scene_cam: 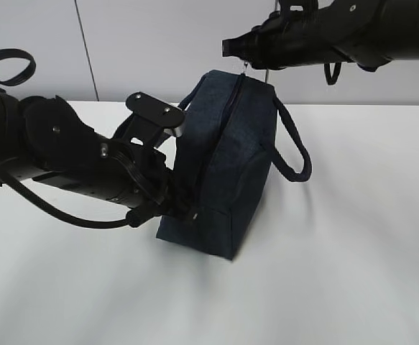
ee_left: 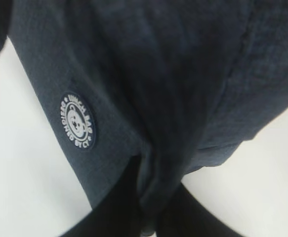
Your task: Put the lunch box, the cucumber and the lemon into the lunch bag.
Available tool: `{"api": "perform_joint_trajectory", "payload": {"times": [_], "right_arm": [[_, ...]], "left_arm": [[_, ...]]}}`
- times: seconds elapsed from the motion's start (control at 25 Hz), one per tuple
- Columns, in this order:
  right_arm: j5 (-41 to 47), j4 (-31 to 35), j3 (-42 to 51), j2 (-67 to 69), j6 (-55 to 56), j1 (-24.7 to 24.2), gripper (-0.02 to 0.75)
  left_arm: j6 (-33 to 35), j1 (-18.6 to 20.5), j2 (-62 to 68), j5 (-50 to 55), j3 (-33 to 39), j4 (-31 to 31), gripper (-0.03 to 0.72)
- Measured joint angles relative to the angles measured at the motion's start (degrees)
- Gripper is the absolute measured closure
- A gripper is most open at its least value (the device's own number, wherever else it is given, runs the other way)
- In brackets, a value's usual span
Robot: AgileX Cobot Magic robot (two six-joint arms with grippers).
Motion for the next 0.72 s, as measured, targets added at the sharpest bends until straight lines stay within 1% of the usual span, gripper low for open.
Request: {"api": "perform_joint_trajectory", "payload": {"times": [0.16,0.36,0.72], "right_arm": [[2.47,-0.05,-0.29,0.42,-0.22,-1.30,0.738],[8.81,-0.51,-3.32,2.23,-0.34,-3.49,0.738],[15.24,-2.27,-8.49,3.24,-0.54,-3.76,0.738]], "left_arm": [[0.00,0.00,0.00,0.29,0.00,0.00,0.690],[0.00,0.00,-0.12,0.55,0.00,0.00,0.690],[0.00,0.00,-0.15,1.75,0.00,-2.41,0.691]]}}
